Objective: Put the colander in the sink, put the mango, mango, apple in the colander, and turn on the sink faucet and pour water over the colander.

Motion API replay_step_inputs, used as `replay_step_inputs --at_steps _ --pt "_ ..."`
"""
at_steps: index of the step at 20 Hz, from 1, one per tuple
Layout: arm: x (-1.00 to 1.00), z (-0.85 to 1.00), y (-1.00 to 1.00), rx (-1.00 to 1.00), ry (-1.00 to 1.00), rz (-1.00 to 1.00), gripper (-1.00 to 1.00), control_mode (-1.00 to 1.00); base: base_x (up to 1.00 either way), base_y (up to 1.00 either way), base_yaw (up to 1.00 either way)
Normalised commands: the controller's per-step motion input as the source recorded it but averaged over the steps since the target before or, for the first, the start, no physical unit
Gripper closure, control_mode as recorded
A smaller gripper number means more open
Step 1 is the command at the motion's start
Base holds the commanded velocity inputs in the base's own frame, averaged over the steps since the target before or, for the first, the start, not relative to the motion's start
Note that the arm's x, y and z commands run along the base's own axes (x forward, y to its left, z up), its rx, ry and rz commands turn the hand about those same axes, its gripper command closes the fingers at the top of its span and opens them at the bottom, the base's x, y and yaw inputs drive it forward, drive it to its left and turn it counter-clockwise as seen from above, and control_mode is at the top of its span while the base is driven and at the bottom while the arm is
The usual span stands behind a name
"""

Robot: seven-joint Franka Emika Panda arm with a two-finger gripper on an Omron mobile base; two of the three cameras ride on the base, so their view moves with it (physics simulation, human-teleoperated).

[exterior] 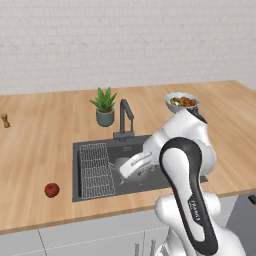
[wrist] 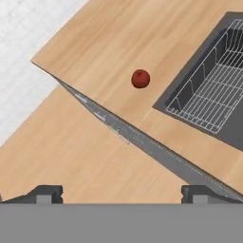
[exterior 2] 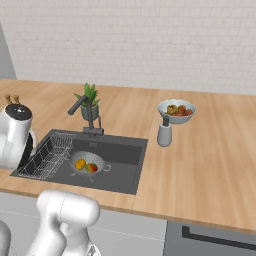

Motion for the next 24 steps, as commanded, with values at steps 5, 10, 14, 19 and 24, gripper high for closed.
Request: replay_step_inputs --at_steps 5,10,14,19,24 --pt "0.08 -0.50 1.00 -0.22 0.31 -0.01 -1.00 -1.00 0.00 0.00 0.00" --pt "0.21 -0.25 1.00 -0.32 0.22 -0.05 -1.00 -1.00 0.00 0.00 0.00" --pt "0.41 -0.25 0.97 -0.33 0.02 -0.06 -1.00 -1.00 0.00 0.00 0.00" --pt "0.50 -0.40 0.72 -0.28 0.00 -0.09 -1.00 -1.00 0.00 0.00 0.00" --pt "0.69 -0.59 0.31 -0.18 0.00 -0.10 -1.00 -1.00 0.00 0.00 0.00"
